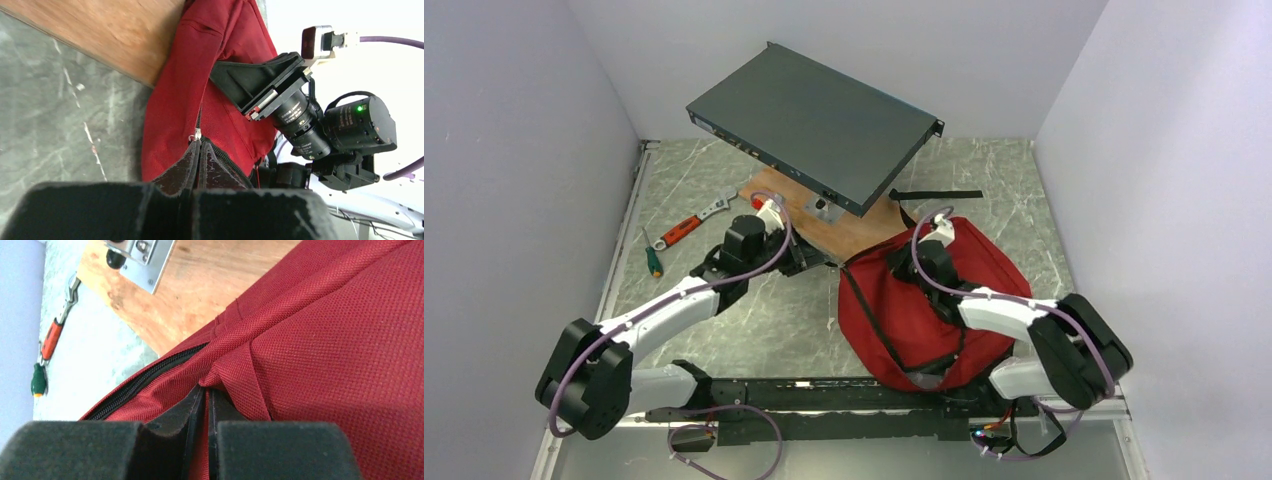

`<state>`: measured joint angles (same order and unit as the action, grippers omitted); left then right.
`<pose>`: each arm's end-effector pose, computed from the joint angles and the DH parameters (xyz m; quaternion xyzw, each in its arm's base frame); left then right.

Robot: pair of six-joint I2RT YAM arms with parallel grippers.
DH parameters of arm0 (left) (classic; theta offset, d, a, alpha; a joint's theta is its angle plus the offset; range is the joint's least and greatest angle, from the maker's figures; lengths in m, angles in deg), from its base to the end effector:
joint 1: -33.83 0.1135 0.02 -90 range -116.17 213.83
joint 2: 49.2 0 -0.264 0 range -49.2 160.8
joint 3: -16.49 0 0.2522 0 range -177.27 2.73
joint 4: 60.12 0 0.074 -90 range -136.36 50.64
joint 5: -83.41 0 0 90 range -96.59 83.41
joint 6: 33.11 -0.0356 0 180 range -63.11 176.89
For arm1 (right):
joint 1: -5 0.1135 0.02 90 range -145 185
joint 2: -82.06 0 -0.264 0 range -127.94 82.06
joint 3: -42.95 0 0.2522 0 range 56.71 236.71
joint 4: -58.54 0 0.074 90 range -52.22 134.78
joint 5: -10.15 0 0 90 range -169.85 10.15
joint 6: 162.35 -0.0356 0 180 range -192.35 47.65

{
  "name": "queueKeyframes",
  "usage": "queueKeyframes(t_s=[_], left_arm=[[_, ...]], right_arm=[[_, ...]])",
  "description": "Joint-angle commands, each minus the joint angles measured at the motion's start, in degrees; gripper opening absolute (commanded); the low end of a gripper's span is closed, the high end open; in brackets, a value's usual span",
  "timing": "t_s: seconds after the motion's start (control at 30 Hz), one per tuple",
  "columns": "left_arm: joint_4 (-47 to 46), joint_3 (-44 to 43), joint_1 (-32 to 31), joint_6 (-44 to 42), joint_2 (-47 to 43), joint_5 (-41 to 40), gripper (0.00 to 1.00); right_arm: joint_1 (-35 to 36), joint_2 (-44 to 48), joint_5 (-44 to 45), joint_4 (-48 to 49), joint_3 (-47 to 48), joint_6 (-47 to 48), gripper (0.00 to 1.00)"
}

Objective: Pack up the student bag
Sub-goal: Zip the student bag at the center of the board.

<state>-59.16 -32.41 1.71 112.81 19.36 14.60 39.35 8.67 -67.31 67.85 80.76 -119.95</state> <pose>0.2145 -0.1498 0.2366 -0.0643 0.8124 -0.4975 0.2972 0.2084 0.1331 0.1716 0.1547 0.8319 0.2741 0.4570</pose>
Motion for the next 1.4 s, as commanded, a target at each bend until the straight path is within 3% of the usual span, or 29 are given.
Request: queueKeyframes(t_s=[0.0, 0.17, 0.37, 0.47, 0.53, 0.6, 0.63, 0.73, 0.83, 0.93, 1.07, 1.17, 1.3, 1.37], left_arm=[[5.36, -6.78, 3.60, -3.98, -0.57, 1.57, 0.00], [10.34, -11.56, 6.38, -7.96, -0.85, 4.23, 0.00], [9.26, -11.99, 8.12, -9.29, 1.56, 8.25, 0.00], [7.95, -12.13, 8.46, -9.43, 2.66, 10.38, 0.00], [7.70, -12.30, 8.40, -9.17, 3.13, 11.26, 0.00], [5.74, -10.74, 8.32, -7.55, 2.81, 11.75, 0.00], [4.80, -9.84, 8.11, -6.27, 2.38, 11.70, 0.00], [5.31, -8.57, 6.24, -5.15, 2.38, 10.64, 0.00], [5.07, -8.46, 2.50, -3.98, 4.22, 10.43, 0.00], [4.23, -7.80, -1.22, -2.86, 4.64, 8.16, 0.00], [3.46, -4.04, -2.09, -1.77, -1.21, 3.18, 0.00], [6.71, -3.30, -2.07, -3.42, -5.79, -1.95, 0.00], [10.89, -6.05, -2.07, -3.99, -3.09, 0.99, 0.00], [11.78, -6.68, -1.98, -4.33, -2.19, 1.60, 0.00]], right_arm=[[-0.33, -5.83, 5.04, 12.23, 6.82, -0.09, 0.09], [-0.20, -3.44, -0.38, 1.74, 13.11, 9.30, 0.15], [0.75, 9.00, -11.86, -26.46, 13.67, 23.57, 0.59], [4.58, 16.27, -15.46, -33.08, 10.89, 24.82, 0.72], [8.93, 21.60, -15.24, -31.73, 7.07, 20.71, 0.80], [9.37, 26.23, -15.66, -26.62, 1.47, 15.44, 0.79], [9.23, 27.34, -14.12, -23.84, -0.64, 11.78, 0.72], [6.56, 25.59, -11.71, -16.41, -3.73, 8.91, 0.68], [2.56, 19.77, -18.15, -6.41, -2.50, 7.41, 0.58], [2.58, 16.85, -21.10, -4.36, 2.42, 8.85, 0.59], [4.64, 19.00, -20.04, -8.96, 5.15, 17.31, 0.72], [6.44, 21.09, -23.90, -11.65, 5.60, 25.85, 0.73], [16.85, 24.59, -20.88, -3.02, 1.14, 41.61, 0.81], [18.00, 23.83, -21.00, 2.42, -1.05, 49.29, 0.81]])
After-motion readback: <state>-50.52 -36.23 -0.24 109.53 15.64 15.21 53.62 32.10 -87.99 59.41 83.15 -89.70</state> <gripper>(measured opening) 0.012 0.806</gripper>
